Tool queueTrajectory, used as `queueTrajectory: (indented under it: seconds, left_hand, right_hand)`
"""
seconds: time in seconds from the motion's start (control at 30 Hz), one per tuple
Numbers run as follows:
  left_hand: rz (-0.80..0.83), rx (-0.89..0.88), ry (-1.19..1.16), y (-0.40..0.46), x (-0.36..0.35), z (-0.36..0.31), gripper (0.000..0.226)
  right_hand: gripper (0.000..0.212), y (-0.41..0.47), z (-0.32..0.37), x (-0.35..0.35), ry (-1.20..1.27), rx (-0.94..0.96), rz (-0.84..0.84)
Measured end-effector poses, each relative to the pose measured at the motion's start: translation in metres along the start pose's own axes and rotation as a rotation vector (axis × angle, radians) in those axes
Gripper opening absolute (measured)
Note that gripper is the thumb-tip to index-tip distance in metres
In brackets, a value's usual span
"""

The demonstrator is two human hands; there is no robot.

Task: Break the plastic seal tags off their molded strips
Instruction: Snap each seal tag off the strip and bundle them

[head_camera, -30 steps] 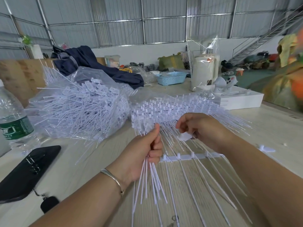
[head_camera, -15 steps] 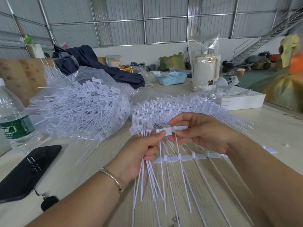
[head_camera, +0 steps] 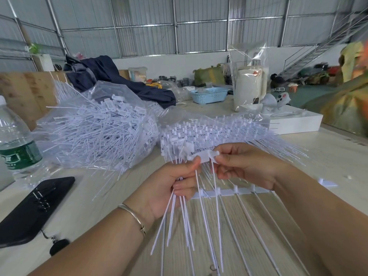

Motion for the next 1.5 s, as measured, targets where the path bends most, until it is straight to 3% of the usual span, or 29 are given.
queueTrajectory:
  seconds: [0.07, 0.13, 0.17, 0.23, 0.4, 0.47, 0.57, 0.77, 0.9, 1.03, 1.2, 1.4, 1.5]
  left_hand:
    - [0.074, 0.033, 0.035, -0.001, -0.008, 0.004, 0.038]
    - [0.136, 0.053, 0.104, -0.001, -0.014, 0.009, 0.063]
    - [0.162, 0.054, 0.146, -0.001, -0.017, 0.010, 0.063]
    - [0.158, 0.040, 0.181, -0.001, -0.017, 0.011, 0.052]
    - [0.029, 0.018, 0.044, 0.004, -0.006, 0.005, 0.023]
    - [-0.016, -0.010, -0.005, 0.006, -0.001, 0.002, 0.011]
    - [-0.149, -0.058, 0.065, 0.006, 0.014, -0.003, 0.029]
    - [-0.372, -0.186, 0.302, 0.000, 0.027, -0.013, 0.034]
    - [-0.447, -0.263, 0.331, -0.002, 0.030, -0.019, 0.040]
    - [-0.437, -0.281, 0.339, -0.003, 0.027, -0.019, 0.029]
    - [-0.425, -0.278, 0.388, -0.004, 0.025, -0.019, 0.032]
    - [-0.392, -0.237, 0.374, -0.001, 0.025, -0.014, 0.019]
    - [-0.399, -0.219, 0.388, 0.000, 0.027, -0.013, 0.020]
  right_hand:
    - [0.048, 0.001, -0.005, -0.008, -0.007, -0.025, 0.057]
    - [0.034, 0.002, -0.008, -0.016, -0.022, -0.031, 0.109]
    - [0.027, 0.002, -0.009, -0.020, -0.024, -0.025, 0.128]
    - [0.021, 0.002, -0.008, -0.024, -0.004, -0.006, 0.138]
    - [0.032, 0.002, 0.000, -0.013, 0.050, 0.038, 0.071]
    - [0.021, 0.001, 0.006, -0.013, 0.123, 0.059, 0.080]
    - [0.005, -0.002, 0.012, -0.007, 0.201, 0.073, 0.042]
    - [0.015, 0.000, 0.018, 0.002, 0.193, 0.143, -0.070]
    - [0.019, 0.002, 0.024, -0.002, 0.305, 0.242, -0.062]
    - [0.022, 0.004, 0.020, -0.007, 0.225, 0.231, -0.079]
    - [0.030, 0.003, 0.015, -0.008, 0.062, 0.209, -0.132]
    - [0.007, 0.004, 0.013, -0.008, 0.058, 0.183, -0.139]
    - [0.007, 0.003, 0.011, -0.008, 0.093, 0.155, -0.142]
Point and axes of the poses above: each hand's wrist, its own y-axis towards the middle knuckle, its own x-axis out of the back of the hand, z = x × y, the point moved 9 cm from there along y, towards the middle knuckle, and after that the axes turned 2 degrees about y, right-handed, at the moved point
